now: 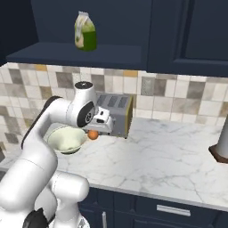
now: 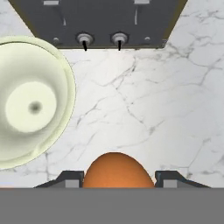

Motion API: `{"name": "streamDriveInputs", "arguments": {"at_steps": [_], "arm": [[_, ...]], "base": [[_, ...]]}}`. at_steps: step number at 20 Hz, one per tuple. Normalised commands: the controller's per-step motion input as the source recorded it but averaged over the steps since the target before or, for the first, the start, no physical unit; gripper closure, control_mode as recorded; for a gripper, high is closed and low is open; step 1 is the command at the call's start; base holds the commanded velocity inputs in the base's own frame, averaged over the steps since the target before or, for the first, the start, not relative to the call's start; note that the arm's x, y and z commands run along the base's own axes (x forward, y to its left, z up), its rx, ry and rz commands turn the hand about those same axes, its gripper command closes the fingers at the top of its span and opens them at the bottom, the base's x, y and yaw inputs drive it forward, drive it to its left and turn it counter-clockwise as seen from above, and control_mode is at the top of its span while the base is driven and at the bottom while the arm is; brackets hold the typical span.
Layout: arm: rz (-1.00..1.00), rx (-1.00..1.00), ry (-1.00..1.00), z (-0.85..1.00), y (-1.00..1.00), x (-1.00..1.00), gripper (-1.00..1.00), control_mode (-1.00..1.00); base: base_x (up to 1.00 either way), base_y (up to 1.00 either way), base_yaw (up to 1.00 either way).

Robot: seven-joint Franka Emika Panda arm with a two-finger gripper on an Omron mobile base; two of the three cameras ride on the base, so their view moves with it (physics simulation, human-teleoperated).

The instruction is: Pick the egg and butter from the fridge and place them by the bowl for mixing.

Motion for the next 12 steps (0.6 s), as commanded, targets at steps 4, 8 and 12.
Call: {"name": "streamDriveInputs", "arguments": {"at_steps": [4, 8, 12], "arm": [[0.00, 0.08, 0.03, -0.84, -0.11, 0.72, 1.00, -1.00], [0.04, 0.05, 0.00, -0.70, -0.14, 0.44, 1.00, -1.00], [0.02, 0.00, 0.00, -0.67, 0.00, 0.45, 1.00, -1.00]], "base": [[0.00, 0.00, 0.00], [0.00, 0.00, 0.00], [0.00, 0.00, 0.00]]}}
